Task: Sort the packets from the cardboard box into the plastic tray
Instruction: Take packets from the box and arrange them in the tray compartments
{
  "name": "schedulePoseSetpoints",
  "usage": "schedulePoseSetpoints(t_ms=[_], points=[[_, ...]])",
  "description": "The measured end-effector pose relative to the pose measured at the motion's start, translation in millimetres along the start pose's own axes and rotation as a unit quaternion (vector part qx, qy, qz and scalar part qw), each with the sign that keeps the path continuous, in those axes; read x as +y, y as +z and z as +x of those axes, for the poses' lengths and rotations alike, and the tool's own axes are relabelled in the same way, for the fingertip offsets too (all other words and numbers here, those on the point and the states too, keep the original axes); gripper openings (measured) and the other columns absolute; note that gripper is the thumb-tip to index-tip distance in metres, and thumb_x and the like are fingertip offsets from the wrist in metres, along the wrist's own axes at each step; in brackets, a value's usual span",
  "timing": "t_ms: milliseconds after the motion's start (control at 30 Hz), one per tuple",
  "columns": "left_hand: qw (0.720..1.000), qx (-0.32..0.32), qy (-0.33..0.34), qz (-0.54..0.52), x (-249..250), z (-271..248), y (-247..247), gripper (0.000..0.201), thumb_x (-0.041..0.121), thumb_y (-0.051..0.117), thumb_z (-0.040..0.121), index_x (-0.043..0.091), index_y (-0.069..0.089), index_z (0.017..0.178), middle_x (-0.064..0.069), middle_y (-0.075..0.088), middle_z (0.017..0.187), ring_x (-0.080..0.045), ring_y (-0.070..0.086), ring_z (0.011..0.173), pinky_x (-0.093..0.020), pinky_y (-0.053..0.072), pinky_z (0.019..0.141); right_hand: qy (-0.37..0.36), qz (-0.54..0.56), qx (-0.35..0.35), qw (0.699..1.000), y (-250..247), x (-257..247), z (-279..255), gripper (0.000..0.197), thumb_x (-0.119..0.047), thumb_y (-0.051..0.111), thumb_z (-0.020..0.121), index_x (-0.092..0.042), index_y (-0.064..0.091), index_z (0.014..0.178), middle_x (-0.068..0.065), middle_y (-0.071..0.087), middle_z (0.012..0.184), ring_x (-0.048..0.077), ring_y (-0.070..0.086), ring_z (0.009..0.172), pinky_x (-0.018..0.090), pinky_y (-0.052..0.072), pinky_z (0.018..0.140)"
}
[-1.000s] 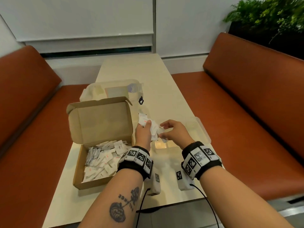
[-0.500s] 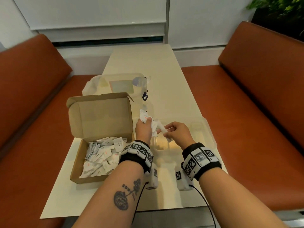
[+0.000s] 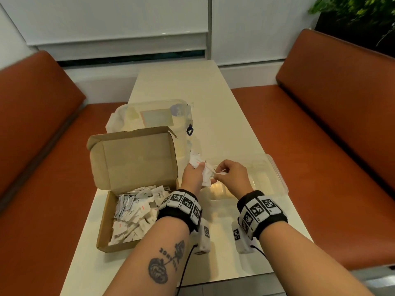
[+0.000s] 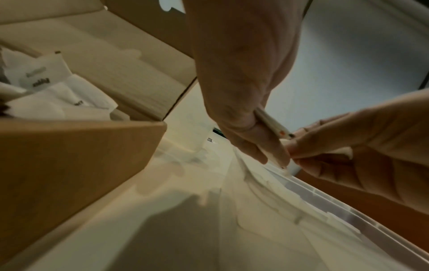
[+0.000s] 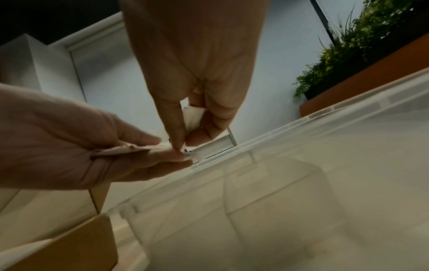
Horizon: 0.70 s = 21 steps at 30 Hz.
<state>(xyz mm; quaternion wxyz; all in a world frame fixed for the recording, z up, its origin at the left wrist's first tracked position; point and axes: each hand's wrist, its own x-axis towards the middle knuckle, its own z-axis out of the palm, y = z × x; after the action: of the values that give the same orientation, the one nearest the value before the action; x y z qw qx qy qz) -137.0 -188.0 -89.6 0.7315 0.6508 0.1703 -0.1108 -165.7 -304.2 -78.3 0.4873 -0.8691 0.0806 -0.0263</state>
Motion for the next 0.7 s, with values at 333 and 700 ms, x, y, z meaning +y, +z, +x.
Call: schedulePoseSetpoints(t_ms=[333, 700], points=[[0.999, -0.026, -0.013, -0.042, -2.2, 3.6, -4.1, 0.029, 0.005, 0.045, 0.098, 0.000, 0.050, 0.126, -0.023, 0.058, 0.121, -0.040, 0.059, 0.108, -0.056, 0.048, 0.092, 0.045, 0.095, -0.016, 0.994, -10.0, -1.2, -5.8, 0.007, 0.000, 0.067, 0.078, -0.007, 0.066, 0.079, 0.010, 0.067, 0.072, 0.016, 0.060, 0.063, 0.029, 0.050, 0.069], [0.997, 0.051, 0.057, -0.033, -7.0, 17.0, -5.7, 0.029, 0.008, 0.047, 0.098, 0.001, 0.053, 0.125, -0.017, 0.061, 0.109, -0.031, 0.062, 0.095, -0.047, 0.055, 0.083, 0.095, 0.023, 0.019, 0.995, -6.1, 0.7, 0.4, 0.012, -0.001, 0.070, 0.076, -0.009, 0.061, 0.076, 0.017, 0.068, 0.087, 0.032, 0.066, 0.086, 0.045, 0.055, 0.083]])
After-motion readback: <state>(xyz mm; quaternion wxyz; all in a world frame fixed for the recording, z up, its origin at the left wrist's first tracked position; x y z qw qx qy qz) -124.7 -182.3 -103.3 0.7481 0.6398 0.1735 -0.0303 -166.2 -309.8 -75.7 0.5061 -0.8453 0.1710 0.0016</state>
